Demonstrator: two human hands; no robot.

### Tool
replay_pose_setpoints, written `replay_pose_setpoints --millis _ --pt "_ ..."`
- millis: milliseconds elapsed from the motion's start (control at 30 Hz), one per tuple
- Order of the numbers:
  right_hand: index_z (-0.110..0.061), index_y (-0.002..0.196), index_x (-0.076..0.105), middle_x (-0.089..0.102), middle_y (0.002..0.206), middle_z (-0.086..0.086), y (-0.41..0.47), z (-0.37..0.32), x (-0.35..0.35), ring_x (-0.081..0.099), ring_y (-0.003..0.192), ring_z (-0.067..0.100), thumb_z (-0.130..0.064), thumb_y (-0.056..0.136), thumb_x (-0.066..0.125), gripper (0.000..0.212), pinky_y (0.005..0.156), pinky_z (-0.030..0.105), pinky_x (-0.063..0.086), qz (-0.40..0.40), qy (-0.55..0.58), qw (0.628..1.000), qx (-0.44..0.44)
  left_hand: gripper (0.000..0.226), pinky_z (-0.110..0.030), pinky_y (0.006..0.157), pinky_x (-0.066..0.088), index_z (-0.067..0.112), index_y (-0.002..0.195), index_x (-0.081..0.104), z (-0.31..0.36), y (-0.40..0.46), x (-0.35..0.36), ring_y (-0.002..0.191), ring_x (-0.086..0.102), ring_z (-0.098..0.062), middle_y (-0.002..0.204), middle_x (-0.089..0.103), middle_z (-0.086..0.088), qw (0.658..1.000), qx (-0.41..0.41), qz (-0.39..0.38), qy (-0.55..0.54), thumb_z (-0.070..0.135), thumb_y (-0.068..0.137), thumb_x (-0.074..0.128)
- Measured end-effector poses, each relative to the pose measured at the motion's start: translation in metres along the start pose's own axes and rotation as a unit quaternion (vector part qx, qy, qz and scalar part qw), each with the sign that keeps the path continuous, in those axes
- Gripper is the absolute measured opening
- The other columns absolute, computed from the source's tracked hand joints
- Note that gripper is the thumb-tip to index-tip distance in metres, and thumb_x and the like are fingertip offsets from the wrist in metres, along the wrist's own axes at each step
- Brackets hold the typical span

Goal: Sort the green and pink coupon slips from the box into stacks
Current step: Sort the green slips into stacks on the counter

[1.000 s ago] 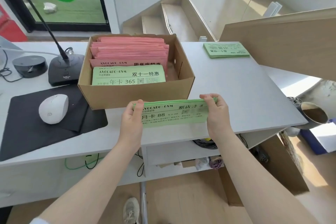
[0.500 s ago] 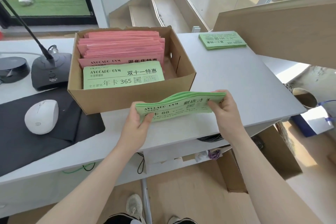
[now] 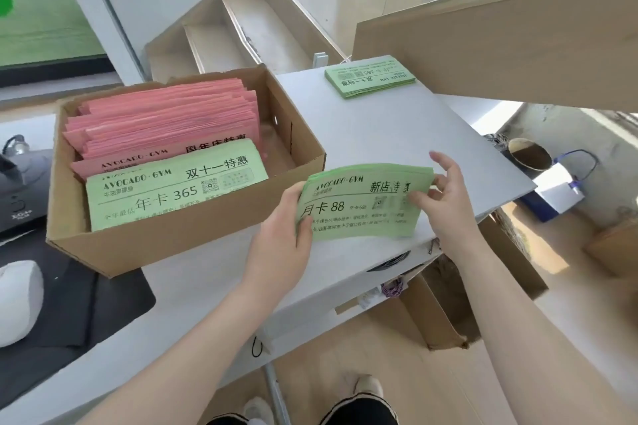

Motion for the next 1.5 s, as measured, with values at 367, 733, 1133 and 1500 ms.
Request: replay_pose_setpoints --millis 367,733,1133,1500 --pt "-0.019 0.117 0.051 0.051 0.121 0.005 0.097 0.033 -0.055 0.049 0.112 0.021 -0.008 0.087 0.054 0.031 0.092 0.032 0.041 -0.121 -0.266 0.956 0.014 0.043 -0.035 0.07 0.055 0.027 0.131 0.029 0.001 0.063 0.101 0.088 0.059 -0.022 0.111 0.058 0.003 0.989 -0.14 -0.035 -0.045 0.005 0.096 0.039" --pt "-0.022 0.124 0.052 0.061 0.111 -0.005 0.129 -0.089 -0.008 0.055 0.103 0.01 -0.012 0.093 0.051 0.033 0.089 0.021 0.042 -0.278 -0.222 0.894 -0.272 0.039 -0.029 0.069 0.044 0.023 0.127 0.043 0.073 0.14 0.093 0.066 0.049 0.001 0.087 0.055 0.01 0.996 -0.039 0.032 0.077 0.005 0.092 0.045" --pt "-0.02 0.097 0.057 0.065 0.097 -0.001 0.213 -0.077 -0.015 0.065 0.087 0.018 -0.008 0.094 0.043 0.019 0.072 0.034 0.055 -0.17 -0.063 0.975 -0.125 0.012 -0.033 0.089 0.05 0.017 0.099 0.055 0.001 0.188 0.136 0.09 0.066 -0.019 0.094 0.073 -0.001 0.904 -0.244 0.062 -0.346 0.014 0.089 0.059" --pt "-0.016 0.091 0.048 0.062 0.092 0.0 0.302 0.004 -0.019 0.062 0.078 0.018 0.004 0.093 0.042 0.021 0.063 0.031 0.056 -0.044 0.321 0.934 0.147 0.017 -0.023 0.069 0.055 0.017 0.099 0.053 -0.05 0.214 0.153 0.076 0.067 -0.016 0.09 0.071 -0.004 0.85 -0.31 0.177 -0.388 0.005 0.089 0.057"
Point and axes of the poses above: each hand's wrist, its own y-axis towards the middle knuckle, its own x-axis out of the palm, z = x × y, the point moved 10 cm from there along y, towards the middle knuckle
